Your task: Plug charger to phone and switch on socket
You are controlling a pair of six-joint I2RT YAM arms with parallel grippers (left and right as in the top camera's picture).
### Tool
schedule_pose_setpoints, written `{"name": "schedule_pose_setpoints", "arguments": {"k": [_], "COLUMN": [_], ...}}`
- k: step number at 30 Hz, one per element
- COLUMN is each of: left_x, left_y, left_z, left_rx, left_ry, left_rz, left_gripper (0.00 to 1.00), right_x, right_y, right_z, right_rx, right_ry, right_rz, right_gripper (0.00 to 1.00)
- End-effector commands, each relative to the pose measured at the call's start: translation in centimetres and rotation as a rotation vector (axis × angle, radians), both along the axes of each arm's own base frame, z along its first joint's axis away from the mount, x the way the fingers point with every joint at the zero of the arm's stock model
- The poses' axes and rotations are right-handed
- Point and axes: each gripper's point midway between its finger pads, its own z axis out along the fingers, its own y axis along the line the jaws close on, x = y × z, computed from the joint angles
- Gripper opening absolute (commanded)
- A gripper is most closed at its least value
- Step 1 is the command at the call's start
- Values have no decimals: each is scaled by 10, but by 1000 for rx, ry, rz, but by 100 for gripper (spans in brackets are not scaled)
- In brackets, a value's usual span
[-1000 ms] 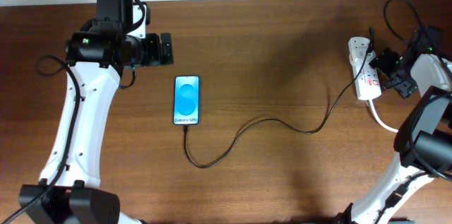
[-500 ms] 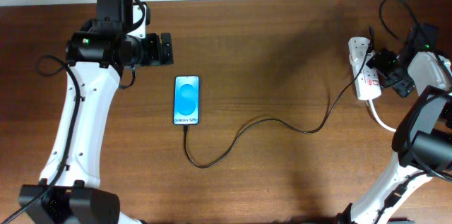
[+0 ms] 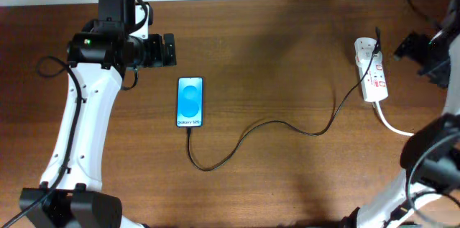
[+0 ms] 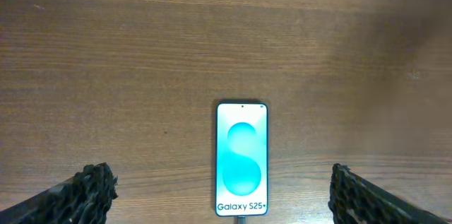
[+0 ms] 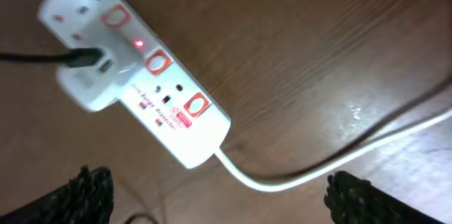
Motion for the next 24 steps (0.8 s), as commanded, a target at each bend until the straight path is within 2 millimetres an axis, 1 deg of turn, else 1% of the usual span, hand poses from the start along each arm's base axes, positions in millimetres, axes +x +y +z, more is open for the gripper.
{"name": "schedule_pose_setpoints", "arguments": {"k": [1,2,3,4,5,6,7,8,10,11,19,20,21,22,24], "left_x": [0,0,0,0,0,0,0,0,0,0,0,0,0,0,0], "left_y": [3,3,3,3,3,3,3,3,3,3,3,3,3,3,3], "left_z": [14,14,14,14,14,14,14,14,14,14,14,14,14,14,14], "left_rx": [5,6,6,5,6,5,5,6,5,6,6,5,6,6,5], "left_ry": [-36,-37,-37,-36,-37,-36,-36,-37,-36,-37,-36,-36,-37,-37,-36], "left_rz": [5,5,5,5,5,5,5,5,5,5,5,5,5,5,5], "left_gripper": [100,99,99,99,99,99,100,99,99,99,99,100,99,99,99], "right_x": [-6,-3,-1,-2,-12,-26,-37,-54,-80,-88,-87,-83,-76,-75,-87], "right_y": [17,47,76,108,148,173,186,198,207,208,207,206,205,205,208], "right_z": [78,103,121,137,153,160,162,163,158,152,151,153,165,181,212], "right_rx": [-105,-93,-78,-77,-77,-64,-51,-35,21,49,48,33,-4,-41,-123], "right_ry": [-150,-229,-289,-335,-365,-360,-346,-316,-249,-212,-208,-219,-289,-360,-486], "right_rz": [139,278,400,542,698,758,789,816,806,792,795,796,799,801,833], "right_gripper": [98,98,98,98,98,98,98,98,98,98,98,98,98,98,98]}}
